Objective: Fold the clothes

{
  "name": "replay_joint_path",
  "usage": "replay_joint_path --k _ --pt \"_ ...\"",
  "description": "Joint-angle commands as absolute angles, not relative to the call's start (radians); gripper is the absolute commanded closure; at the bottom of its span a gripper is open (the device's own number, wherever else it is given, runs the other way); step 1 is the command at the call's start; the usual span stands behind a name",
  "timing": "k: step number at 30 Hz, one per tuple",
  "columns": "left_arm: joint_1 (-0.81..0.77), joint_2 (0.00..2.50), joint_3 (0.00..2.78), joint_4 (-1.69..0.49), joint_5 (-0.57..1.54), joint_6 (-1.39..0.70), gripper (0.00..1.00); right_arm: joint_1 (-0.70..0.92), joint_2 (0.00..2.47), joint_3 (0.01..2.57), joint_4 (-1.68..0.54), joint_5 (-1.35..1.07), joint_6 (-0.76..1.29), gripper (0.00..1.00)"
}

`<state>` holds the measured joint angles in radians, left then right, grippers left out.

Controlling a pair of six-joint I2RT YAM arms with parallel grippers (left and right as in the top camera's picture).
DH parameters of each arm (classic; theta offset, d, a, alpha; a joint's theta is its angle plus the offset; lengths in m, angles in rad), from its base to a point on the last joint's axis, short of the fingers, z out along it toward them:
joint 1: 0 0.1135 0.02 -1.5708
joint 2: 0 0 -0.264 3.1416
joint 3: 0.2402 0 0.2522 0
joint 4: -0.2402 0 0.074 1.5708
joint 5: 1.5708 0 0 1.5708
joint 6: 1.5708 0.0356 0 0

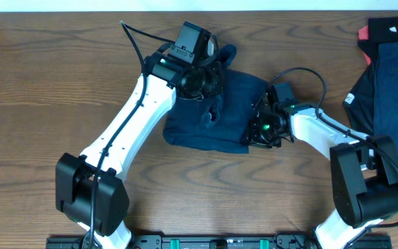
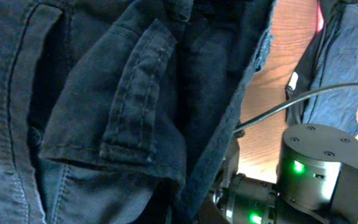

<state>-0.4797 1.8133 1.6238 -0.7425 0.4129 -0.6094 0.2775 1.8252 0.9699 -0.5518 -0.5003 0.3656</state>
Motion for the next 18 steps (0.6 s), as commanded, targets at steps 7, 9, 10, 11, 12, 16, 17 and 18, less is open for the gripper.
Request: replay_joint_path --k 7,9,10,11,12,16,17,18 --pt "-0.542 1.859 1.641 -0.715 0.434 -0.623 0.94 0.274 1.850 0.986 -0.580 -0.474 0.335 0.73" --pt "-0.549 1.876 1.641 -0.716 0.433 -0.623 0.94 0.274 1.850 0.986 -0.587 -0.467 0.335 0.73" --pt "-0.550 1.885 1.641 -0.716 0.434 -0.622 0.94 0.274 1.850 0.986 -0.591 -0.465 0.335 0.73" --pt "-0.550 1.891 1.641 -0.716 0.434 -0.623 0.94 0.274 1.850 0.986 -0.597 -0.455 0.335 0.73" --pt "-0.550 1.897 1.641 -0.716 0.434 -0.622 0.94 0.274 1.849 0.987 -0.604 -0.441 0.335 0.73" --pt "-0.550 1.908 1.641 -0.715 0.433 -0.623 0.94 0.269 1.833 1.019 -0.678 -0.356 0.336 0.72" --pt "-0.550 1.908 1.641 -0.712 0.434 -0.623 0.94 0.266 1.822 1.032 -0.701 -0.343 0.335 0.73" --pt "-0.550 1.908 1.641 -0.709 0.433 -0.623 0.94 0.261 1.806 1.048 -0.727 -0.331 0.335 0.72"
